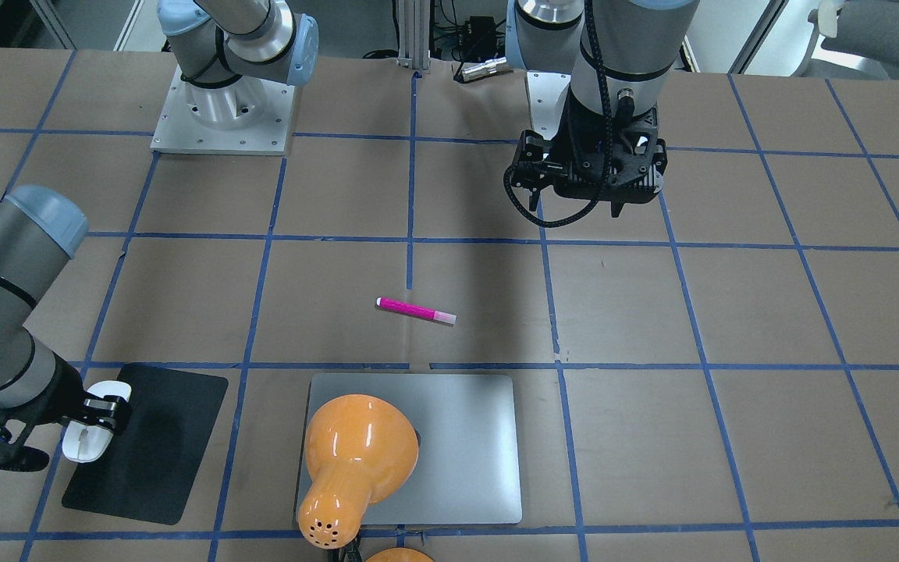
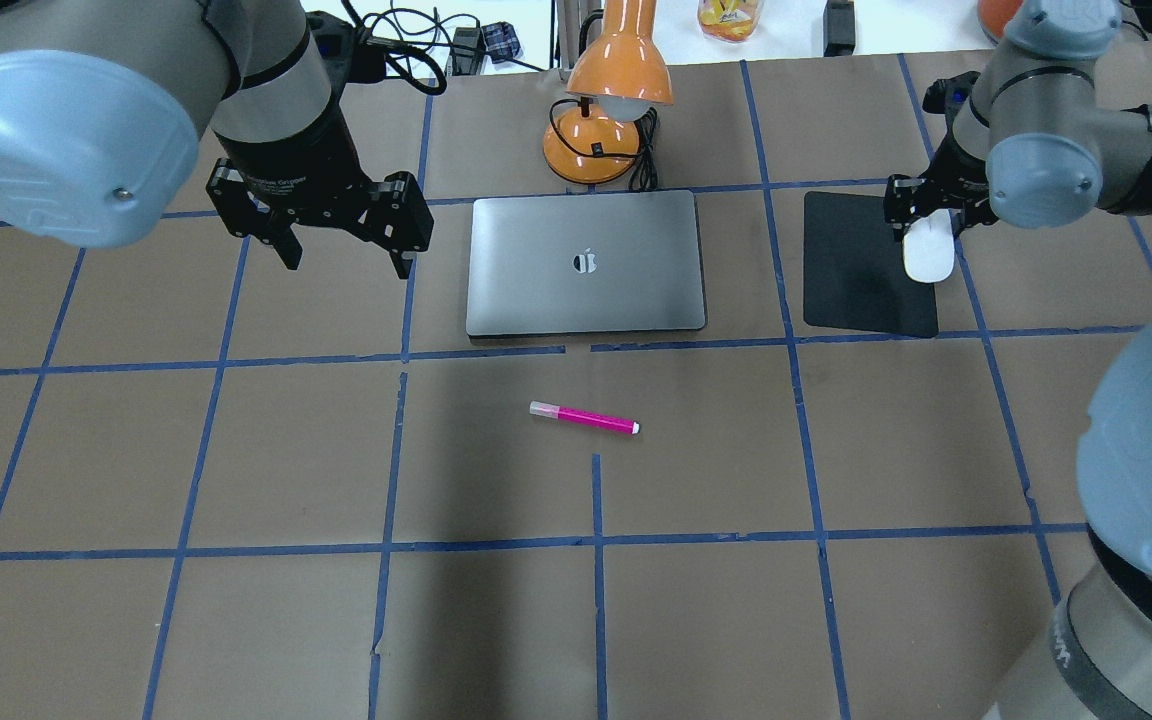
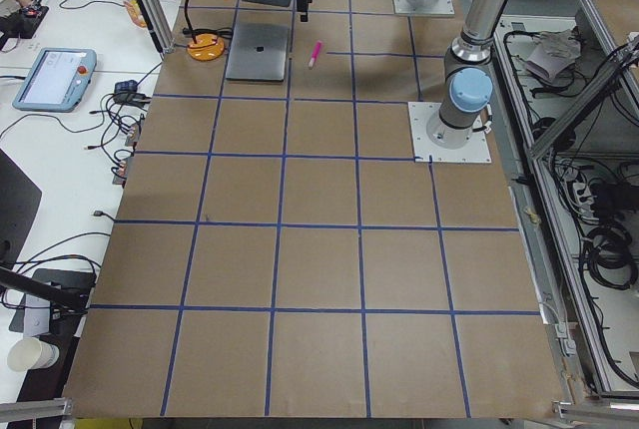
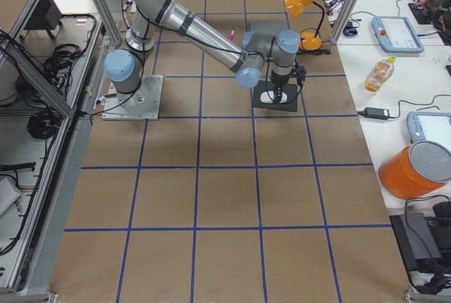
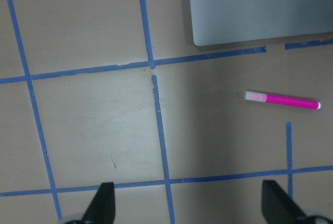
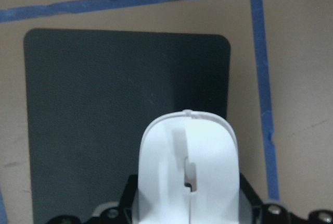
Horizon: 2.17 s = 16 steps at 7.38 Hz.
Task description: Place pen and mouse around notebook
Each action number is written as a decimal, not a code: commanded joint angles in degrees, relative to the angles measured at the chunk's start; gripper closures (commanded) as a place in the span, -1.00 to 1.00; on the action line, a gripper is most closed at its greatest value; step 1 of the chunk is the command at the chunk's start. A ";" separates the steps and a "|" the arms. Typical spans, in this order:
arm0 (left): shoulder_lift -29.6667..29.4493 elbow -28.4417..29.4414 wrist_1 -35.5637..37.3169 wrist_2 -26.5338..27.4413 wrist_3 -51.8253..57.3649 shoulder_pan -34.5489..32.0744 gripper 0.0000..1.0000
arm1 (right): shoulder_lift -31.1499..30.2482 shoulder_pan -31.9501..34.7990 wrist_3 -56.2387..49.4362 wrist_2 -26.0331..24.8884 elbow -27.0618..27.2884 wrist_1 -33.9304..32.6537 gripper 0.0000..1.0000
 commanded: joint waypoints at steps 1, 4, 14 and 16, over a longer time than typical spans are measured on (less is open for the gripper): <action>0.12 -0.05 1.14 0.07 0.03 0.21 -1.00 | 2.89 2.03 5.24 0.25 -1.21 -0.72 0.01; 0.12 -0.05 1.49 0.24 0.11 0.21 -1.00 | 3.34 2.38 7.36 0.52 -1.21 -0.72 -0.06; 0.21 0.04 2.02 0.33 0.03 0.21 -1.00 | -11.80 5.53 7.45 0.69 -0.42 12.84 -1.00; 0.21 0.04 2.37 0.33 0.12 0.21 -1.00 | -23.67 7.48 10.96 1.56 -0.42 28.12 -1.00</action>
